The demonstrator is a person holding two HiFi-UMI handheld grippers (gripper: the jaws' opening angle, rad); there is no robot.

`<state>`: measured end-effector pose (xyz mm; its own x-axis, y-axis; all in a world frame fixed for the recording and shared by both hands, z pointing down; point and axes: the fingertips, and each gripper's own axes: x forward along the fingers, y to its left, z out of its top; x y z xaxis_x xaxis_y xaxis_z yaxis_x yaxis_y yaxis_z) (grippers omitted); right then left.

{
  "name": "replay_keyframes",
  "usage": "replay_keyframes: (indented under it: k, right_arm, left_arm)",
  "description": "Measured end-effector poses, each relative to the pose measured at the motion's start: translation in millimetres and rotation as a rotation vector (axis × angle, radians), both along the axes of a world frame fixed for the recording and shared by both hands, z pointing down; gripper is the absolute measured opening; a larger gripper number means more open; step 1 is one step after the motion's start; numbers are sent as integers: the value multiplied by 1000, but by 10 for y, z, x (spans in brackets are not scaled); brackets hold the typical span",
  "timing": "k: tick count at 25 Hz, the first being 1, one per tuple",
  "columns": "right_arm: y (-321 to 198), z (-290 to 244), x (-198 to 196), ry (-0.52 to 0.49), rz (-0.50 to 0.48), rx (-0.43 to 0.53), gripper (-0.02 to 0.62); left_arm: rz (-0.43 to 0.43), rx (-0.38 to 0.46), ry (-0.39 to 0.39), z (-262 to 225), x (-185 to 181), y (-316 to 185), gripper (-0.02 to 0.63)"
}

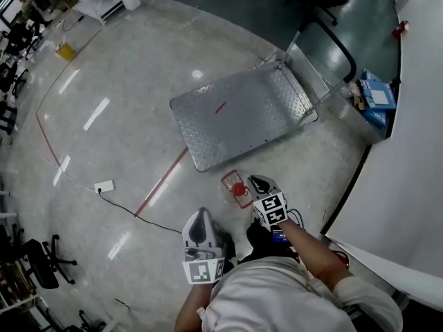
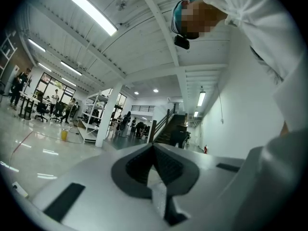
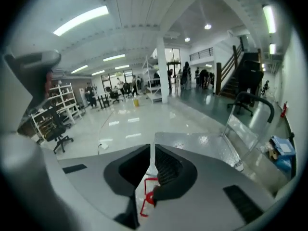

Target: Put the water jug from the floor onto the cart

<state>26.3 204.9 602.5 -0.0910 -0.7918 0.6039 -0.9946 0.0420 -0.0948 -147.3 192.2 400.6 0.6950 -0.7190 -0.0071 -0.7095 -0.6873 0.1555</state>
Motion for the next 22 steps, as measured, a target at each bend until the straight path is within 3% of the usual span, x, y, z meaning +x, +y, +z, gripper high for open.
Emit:
replay_keyframes:
  k: [3,7,10,16,22]
  right_arm:
    - [-70,778,-51,-6,-53,-189,25]
    - [70,1714,-174,-11,-134,-422,148]
    - [338,2366,-279,-21,-171,-556,192]
    - [432,3238,-397,-23,-178,-694,255]
    - [440,3666,-425,36,-182,-769,275]
  left_arm:
    - [-6,4,-7,89,5,-65,3]
    - [-24,-18,-37,304,-41,-86,3]
    - [-50,-75,-52,556,-123,27,3]
    - [-59,-167,-65,969,-232,178,3]
    - [-70,-191,-69,1176,-254,117,3]
